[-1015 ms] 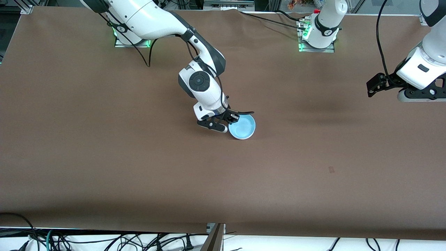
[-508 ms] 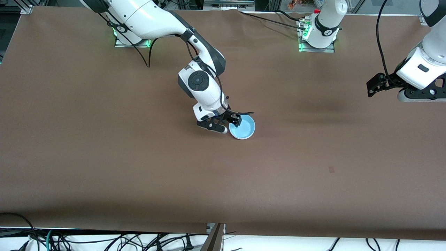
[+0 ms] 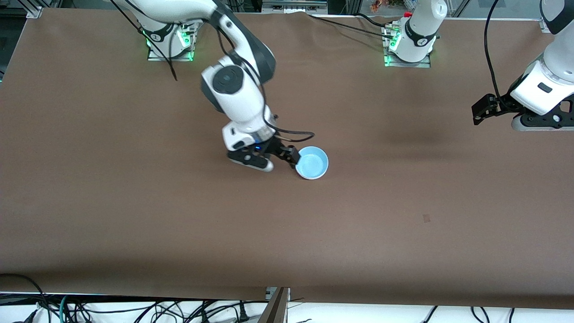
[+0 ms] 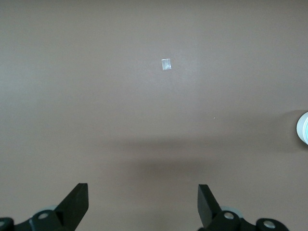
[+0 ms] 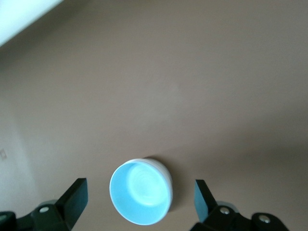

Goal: Stack pink and blue bowls on white bowl

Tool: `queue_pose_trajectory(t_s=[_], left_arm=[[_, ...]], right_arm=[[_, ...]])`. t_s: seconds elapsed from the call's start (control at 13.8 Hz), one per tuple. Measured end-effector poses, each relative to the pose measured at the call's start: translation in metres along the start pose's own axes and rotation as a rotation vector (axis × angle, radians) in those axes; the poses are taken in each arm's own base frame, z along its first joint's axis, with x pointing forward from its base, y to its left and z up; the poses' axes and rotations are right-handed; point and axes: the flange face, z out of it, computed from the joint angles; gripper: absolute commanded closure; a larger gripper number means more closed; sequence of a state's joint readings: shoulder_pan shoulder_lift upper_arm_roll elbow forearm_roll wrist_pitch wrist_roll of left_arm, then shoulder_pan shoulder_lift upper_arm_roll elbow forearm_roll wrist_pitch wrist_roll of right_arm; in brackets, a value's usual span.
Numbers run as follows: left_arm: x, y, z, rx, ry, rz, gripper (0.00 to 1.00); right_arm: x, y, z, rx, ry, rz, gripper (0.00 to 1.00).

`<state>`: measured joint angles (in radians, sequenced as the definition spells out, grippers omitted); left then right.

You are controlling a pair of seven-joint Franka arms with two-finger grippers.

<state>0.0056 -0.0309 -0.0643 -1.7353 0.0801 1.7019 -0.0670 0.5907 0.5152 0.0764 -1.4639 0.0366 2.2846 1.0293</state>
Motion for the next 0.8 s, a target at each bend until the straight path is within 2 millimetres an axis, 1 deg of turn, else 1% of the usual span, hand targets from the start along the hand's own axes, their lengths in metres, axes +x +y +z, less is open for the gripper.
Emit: queue_pose_trajectory(t_s=[0.22, 0.36, 0.51, 0.65, 0.73, 0.8], left_arm=[[0.0, 0.0, 0.0, 0.0, 0.0, 0.0, 0.0], [0.0, 0.0, 0.0, 0.0, 0.0, 0.0, 0.0], [0.0, 0.0, 0.0, 0.0, 0.0, 0.0, 0.0], [0.0, 0.0, 0.0, 0.0, 0.0, 0.0, 0.0], [0.0, 0.0, 0.0, 0.0, 0.0, 0.0, 0.0], [0.0, 0.0, 0.0, 0.0, 0.0, 0.0, 0.0]], right_arm=[[0.035, 0.035, -0.087, -0.092, -0.019, -0.043, 0.02], [0.053, 0.066, -0.134, -0.126, -0.077, -0.073, 0.02], [0.07, 0.101, -0.175, -0.155, -0.134, -0.111, 0.02], [0.085, 0.139, -0.21, -0.177, -0.185, -0.16, 0.02], [0.093, 0.158, -0.225, -0.178, -0.197, -0.179, 0.02], [0.1, 0.176, -0.235, -0.173, -0.203, -0.197, 0.02]])
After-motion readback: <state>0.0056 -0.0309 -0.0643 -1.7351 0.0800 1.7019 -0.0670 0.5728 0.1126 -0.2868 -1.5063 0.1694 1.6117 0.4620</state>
